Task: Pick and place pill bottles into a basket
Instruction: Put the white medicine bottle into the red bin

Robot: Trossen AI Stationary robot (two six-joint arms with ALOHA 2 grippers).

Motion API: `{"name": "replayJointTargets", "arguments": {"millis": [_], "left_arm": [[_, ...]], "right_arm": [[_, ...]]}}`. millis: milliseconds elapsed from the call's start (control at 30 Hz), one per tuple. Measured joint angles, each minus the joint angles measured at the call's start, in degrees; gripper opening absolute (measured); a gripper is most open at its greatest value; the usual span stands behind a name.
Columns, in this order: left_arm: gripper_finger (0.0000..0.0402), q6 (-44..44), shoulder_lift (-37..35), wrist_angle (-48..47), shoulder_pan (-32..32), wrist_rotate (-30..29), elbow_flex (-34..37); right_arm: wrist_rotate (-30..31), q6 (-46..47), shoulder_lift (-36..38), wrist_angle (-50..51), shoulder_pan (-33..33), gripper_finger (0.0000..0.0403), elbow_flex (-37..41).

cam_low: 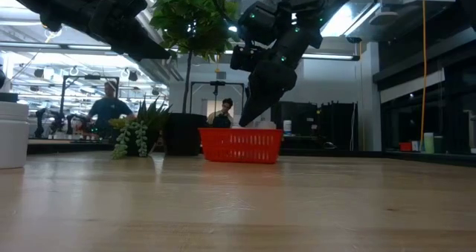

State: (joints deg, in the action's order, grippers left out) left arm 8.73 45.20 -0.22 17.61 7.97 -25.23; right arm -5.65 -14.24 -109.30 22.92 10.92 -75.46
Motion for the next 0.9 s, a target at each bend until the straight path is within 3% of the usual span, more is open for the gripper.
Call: {"name": "replayJointTargets", "arguments": {"millis": [900], "left_arm": [[0.0001, 0.00, -0.01, -0.01, 0.02, 0.00, 0.00]], "right_arm": [[0.06, 0.42, 0.00, 0.42, 0.03, 0.0178, 0.00]]}}
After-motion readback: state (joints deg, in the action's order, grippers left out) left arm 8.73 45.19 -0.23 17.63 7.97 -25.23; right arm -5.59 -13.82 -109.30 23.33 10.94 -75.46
